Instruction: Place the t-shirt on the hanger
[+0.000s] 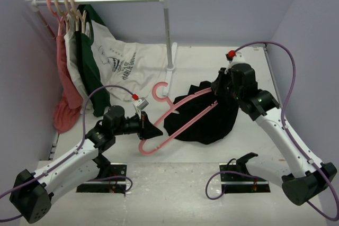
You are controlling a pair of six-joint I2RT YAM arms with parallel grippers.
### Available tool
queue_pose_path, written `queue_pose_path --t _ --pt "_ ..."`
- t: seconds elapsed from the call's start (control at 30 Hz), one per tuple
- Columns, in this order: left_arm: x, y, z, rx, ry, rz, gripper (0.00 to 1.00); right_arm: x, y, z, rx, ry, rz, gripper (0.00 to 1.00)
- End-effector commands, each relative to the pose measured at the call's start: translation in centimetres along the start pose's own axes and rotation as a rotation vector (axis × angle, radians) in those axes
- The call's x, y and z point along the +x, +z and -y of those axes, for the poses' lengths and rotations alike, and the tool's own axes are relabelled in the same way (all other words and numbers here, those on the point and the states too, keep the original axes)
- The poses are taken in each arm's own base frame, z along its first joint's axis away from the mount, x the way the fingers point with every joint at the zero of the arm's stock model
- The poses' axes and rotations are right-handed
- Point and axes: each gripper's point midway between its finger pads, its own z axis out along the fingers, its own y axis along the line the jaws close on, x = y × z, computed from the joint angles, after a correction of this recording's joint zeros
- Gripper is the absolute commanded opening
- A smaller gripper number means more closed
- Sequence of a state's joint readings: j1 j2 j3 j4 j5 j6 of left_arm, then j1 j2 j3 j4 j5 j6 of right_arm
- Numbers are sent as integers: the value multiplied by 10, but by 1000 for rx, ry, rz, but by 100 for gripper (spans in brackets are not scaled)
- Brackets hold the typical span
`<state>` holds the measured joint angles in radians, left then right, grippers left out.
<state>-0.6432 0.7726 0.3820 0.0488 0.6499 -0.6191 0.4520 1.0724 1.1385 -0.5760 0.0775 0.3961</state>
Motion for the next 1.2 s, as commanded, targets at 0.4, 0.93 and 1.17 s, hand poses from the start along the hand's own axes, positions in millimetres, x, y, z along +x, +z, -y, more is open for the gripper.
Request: queue_pose_path --t 0.4,0.93,1.17 --pt "-66 3 25 -19 157 219 0 -30 -22 -60 -266 -33 16 0" --pt "-90 -2 40 -15 226 261 0 -41 -43 -132 -506 -48 -9 0" --pt "-111 -6 60 42 264 343 0 -42 -82 -182 -818 -8 -77 0"
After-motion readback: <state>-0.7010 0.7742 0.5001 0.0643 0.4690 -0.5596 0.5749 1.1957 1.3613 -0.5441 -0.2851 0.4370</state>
